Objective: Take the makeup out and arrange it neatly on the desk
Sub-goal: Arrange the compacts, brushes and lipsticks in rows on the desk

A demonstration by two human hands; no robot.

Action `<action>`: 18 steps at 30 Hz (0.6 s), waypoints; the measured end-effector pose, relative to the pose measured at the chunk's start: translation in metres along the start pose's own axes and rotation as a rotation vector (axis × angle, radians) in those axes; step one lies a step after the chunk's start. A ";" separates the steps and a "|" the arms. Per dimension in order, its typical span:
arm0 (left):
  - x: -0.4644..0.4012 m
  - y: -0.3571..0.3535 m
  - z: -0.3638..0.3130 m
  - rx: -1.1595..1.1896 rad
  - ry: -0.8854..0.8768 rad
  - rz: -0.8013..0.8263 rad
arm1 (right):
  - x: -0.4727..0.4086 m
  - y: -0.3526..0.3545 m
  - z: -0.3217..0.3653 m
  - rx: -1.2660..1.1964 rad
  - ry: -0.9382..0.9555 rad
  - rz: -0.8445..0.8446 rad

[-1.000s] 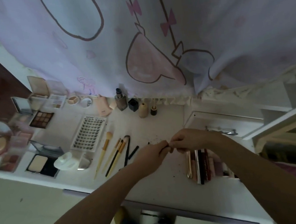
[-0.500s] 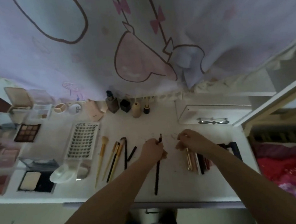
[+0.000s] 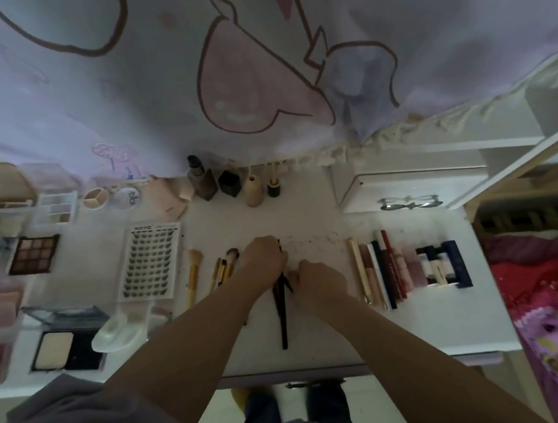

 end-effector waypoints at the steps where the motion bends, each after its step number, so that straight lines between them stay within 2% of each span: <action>1: -0.001 0.002 0.004 -0.011 0.009 -0.005 | -0.001 -0.002 0.005 0.048 0.012 -0.014; 6: -0.002 0.011 0.023 0.053 0.026 0.004 | -0.005 -0.010 0.026 0.083 0.073 0.012; 11: -0.008 0.018 0.022 0.140 -0.028 0.015 | -0.008 -0.010 0.017 -0.302 -0.015 0.060; 15: -0.007 0.016 0.009 0.167 -0.068 0.048 | -0.006 -0.009 0.009 -0.519 -0.056 0.144; 18: -0.004 0.010 0.006 0.162 -0.057 0.060 | -0.004 -0.006 0.002 -0.507 -0.090 0.111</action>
Point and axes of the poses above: each hand's wrist, its own x-axis away from the middle knuckle, its own y-axis out of the back of the hand, z = x × y, the point moved 3 cm from there along -x, towards the middle knuckle
